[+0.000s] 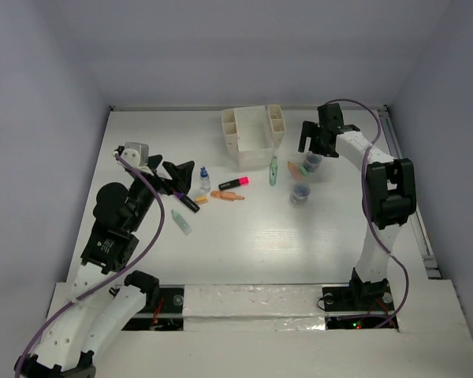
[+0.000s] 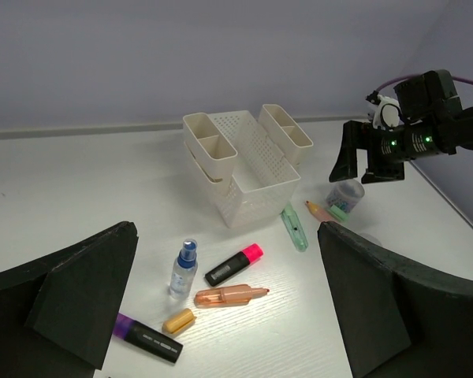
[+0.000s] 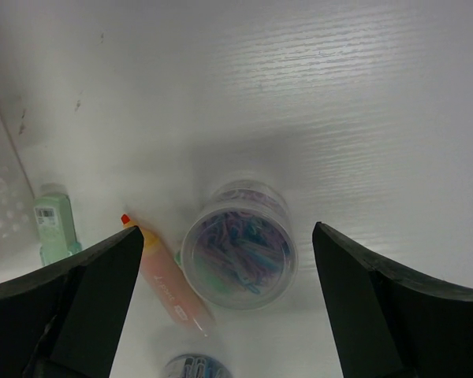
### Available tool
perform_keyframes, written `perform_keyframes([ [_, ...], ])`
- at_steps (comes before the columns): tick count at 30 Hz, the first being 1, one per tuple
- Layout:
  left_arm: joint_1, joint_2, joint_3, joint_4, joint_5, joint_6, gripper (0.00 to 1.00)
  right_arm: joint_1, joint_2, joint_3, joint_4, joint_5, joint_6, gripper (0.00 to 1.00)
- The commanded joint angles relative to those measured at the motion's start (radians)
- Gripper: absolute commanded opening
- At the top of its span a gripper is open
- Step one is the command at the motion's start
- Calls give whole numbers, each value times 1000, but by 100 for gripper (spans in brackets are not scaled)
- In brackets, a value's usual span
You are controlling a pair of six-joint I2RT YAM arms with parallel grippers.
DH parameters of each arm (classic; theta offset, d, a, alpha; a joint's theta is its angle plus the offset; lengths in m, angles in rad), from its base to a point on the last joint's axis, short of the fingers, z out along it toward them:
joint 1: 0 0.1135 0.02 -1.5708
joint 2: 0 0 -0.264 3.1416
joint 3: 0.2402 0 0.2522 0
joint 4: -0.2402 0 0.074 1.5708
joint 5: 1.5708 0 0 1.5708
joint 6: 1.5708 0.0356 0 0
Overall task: Sort the stationery into containers
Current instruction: Pick up the stationery from the center of the board.
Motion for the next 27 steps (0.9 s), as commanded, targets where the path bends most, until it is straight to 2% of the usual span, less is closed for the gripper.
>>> perform_keyframes([
  [1,-3,-11,-1,32,-3,12,99,14,12,50,-24,54,-25,91],
  [12,-3,-2,-4,36,6,9,99,23,9,15,-47,74,-22,82],
  [14,-3,-1,-2,36,9,9,99,23,7,14,-46,74,-20,75],
  [27,-3,-13,-4,37,11,9,99,23,13,11,-58,92,-19,67],
])
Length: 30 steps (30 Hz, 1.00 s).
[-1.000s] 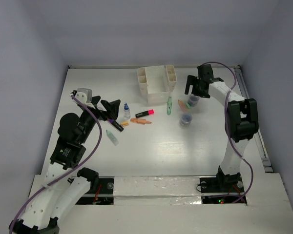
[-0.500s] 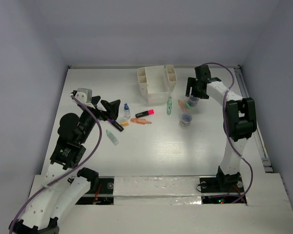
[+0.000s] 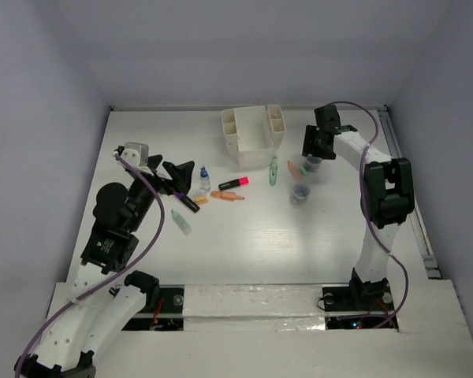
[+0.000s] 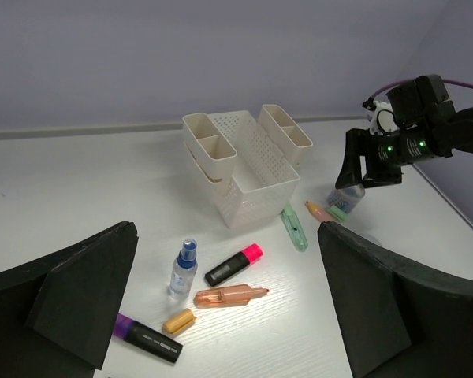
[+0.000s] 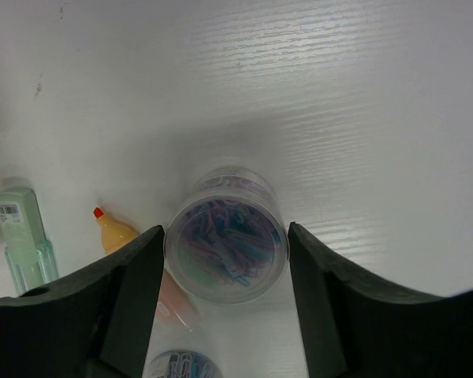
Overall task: Sort the stationery into containers
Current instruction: Pick up the stationery from the center of the board, then place the stationery in the storage box.
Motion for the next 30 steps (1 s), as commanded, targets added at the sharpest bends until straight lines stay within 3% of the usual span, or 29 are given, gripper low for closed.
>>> perform_keyframes([
  [1,-3,-14,-5,37,10,10,99,10,0,8,-14,20,-11,59],
  [3,-3,-11,-5,38,10,10,99,10,-12,3,-7,29,-8,50],
  [7,-3,-11,-7,37,7,10,99,10,-72,6,16,63,-12,45],
  [12,-3,-9,-5,37,8,10,99,19,-193,69,43,49,-53,44],
  [17,-3,-5,-5,40,8,10,99,112,-264,208,115,-9,-96,44],
  [23,-3,5,-7,38,5,11,99,187,-177,352,244,-145,-87,44],
  [30,-3,20,-8,40,11,8,99,278,17,633,253,-167,-75,44],
])
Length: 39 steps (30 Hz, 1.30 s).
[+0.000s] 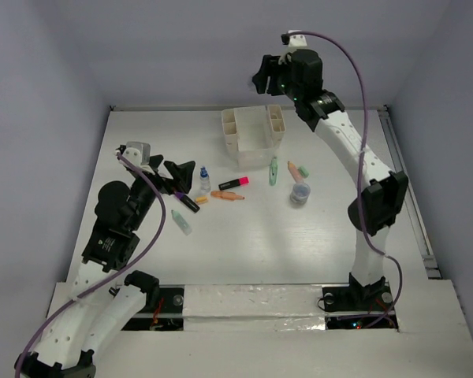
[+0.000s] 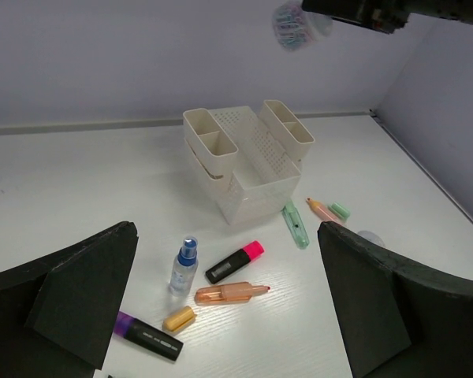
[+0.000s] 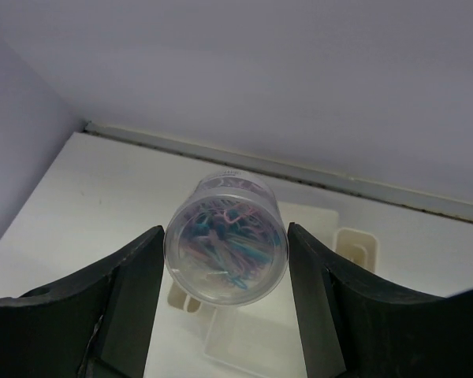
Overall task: Sort the stationery into containers
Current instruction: Place the stationery in the storage box.
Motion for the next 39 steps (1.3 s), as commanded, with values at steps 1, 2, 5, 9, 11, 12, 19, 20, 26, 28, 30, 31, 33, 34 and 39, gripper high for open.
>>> perform_keyframes([
  [1,-3,10,-7,39,12,8,99,31,116,147,50,-20,-1,44],
  [2,-3,12,-7,39,12,8,99,31,138,171,50,-16,-3,44],
  [5,-3,10,-9,38,12,8,99,40,228,253,53,3,-10,44],
  [9,-3,10,-9,36,9,10,99,40,352,367,22,9,-26,44],
  [11,-3,13,-9,35,7,11,99,40,406,389,21,12,-26,44],
  [12,-3,15,-9,35,5,11,99,40,415,384,25,18,-27,44],
  [19,-3,25,-9,32,5,11,99,40,452,318,80,79,-41,44],
  [20,-3,27,-7,32,5,13,99,40,457,318,83,84,-44,44],
  [26,-3,30,-7,32,7,13,99,50,481,298,83,99,-53,44],
  [28,-3,31,-7,32,7,13,99,50,486,283,85,99,-55,44],
  [30,-3,32,-7,33,7,13,99,50,489,264,90,95,-56,45],
  [31,-3,33,-7,32,7,13,99,50,491,258,91,96,-56,45],
  [33,-3,32,-7,30,5,13,99,50,492,243,94,99,-58,45],
  [34,-3,32,-7,30,4,13,99,50,491,240,96,101,-58,45],
  [39,-3,33,-9,29,4,14,99,50,512,241,90,115,-75,46],
])
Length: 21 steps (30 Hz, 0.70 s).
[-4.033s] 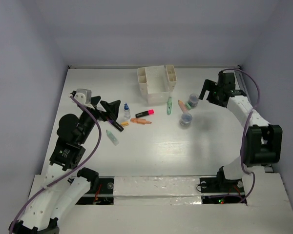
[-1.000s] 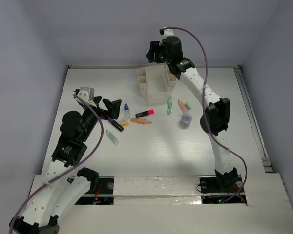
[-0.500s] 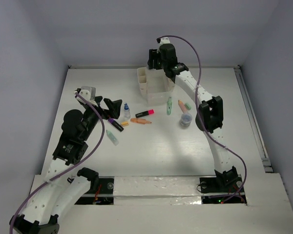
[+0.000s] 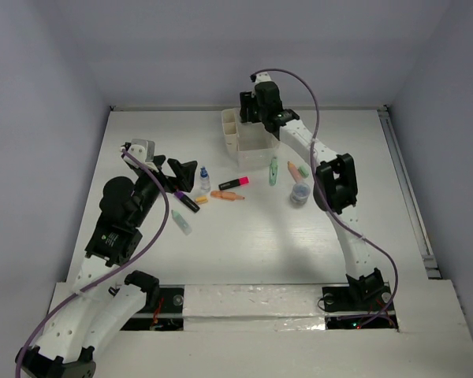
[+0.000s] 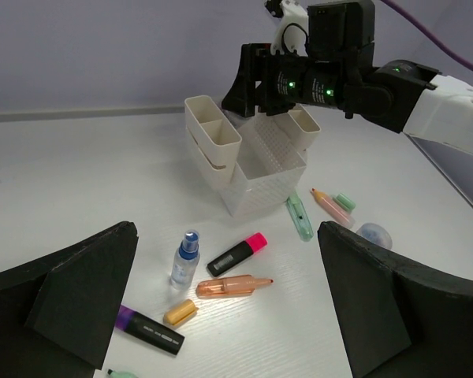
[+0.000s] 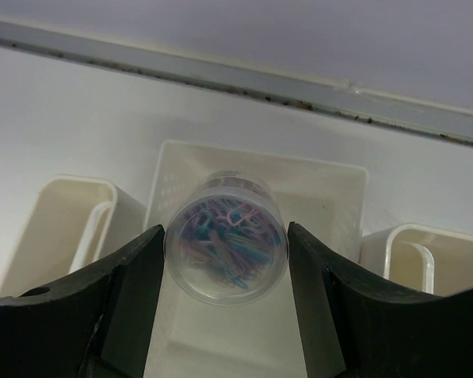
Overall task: Sort the stationery into containers
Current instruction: Place the stationery in the storage box.
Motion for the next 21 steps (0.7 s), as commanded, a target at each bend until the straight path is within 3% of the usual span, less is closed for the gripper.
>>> perform_keyframes([
  [1,-3,1,-7,29,4,14,99,12,5,11,69,27,-25,46],
  [12,-3,9,-7,29,4,15,99,12,55,8,85,63,-31,53],
  [13,-3,9,-8,29,4,15,99,12,57,8,87,64,-28,55],
  [17,-3,12,-7,29,4,15,99,12,54,10,108,67,-16,81],
  [21,-3,12,-5,31,9,15,99,12,37,17,130,52,14,88],
])
